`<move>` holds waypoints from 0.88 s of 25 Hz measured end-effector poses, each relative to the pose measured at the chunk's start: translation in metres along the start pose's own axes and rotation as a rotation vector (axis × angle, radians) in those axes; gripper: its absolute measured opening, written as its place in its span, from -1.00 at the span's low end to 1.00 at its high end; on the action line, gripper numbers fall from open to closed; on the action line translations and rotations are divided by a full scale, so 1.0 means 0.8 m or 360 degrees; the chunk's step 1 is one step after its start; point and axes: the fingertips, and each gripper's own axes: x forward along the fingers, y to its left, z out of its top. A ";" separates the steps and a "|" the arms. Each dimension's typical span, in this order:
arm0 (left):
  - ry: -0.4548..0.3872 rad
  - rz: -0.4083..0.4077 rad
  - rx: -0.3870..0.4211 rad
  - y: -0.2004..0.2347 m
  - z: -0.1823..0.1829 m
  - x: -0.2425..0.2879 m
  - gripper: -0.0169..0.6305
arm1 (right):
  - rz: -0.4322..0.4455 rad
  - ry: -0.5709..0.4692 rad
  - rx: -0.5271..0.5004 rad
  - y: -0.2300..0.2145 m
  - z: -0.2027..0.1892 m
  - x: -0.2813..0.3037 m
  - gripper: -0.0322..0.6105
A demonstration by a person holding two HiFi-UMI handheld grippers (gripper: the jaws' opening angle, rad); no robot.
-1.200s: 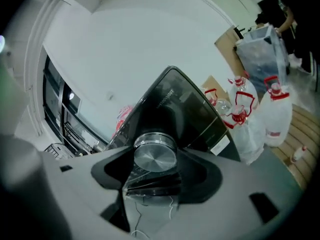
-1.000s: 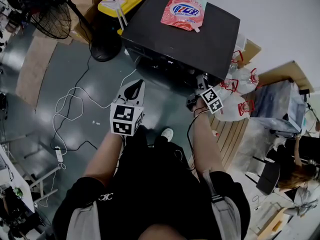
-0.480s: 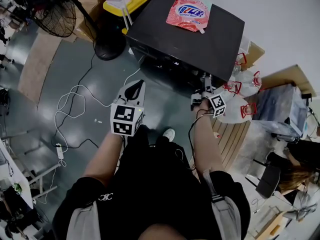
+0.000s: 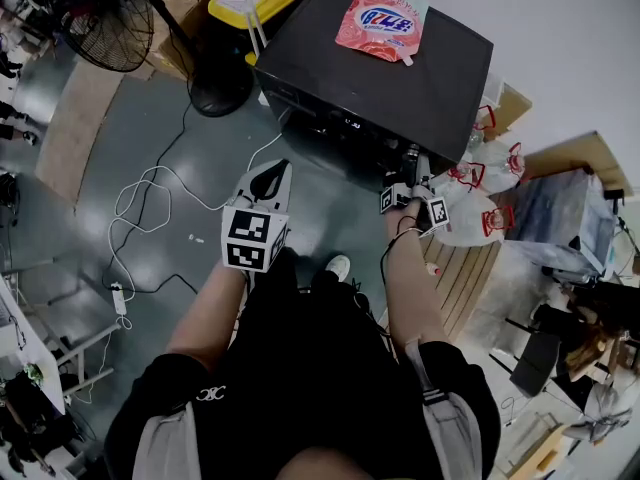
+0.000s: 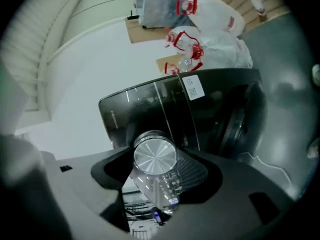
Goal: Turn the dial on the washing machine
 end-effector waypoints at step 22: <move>-0.0033 -0.0046 -0.0010 -0.009 0.003 0.002 -0.96 | -0.0476 0.0169 -0.1938 0.038 -0.014 -0.020 -0.01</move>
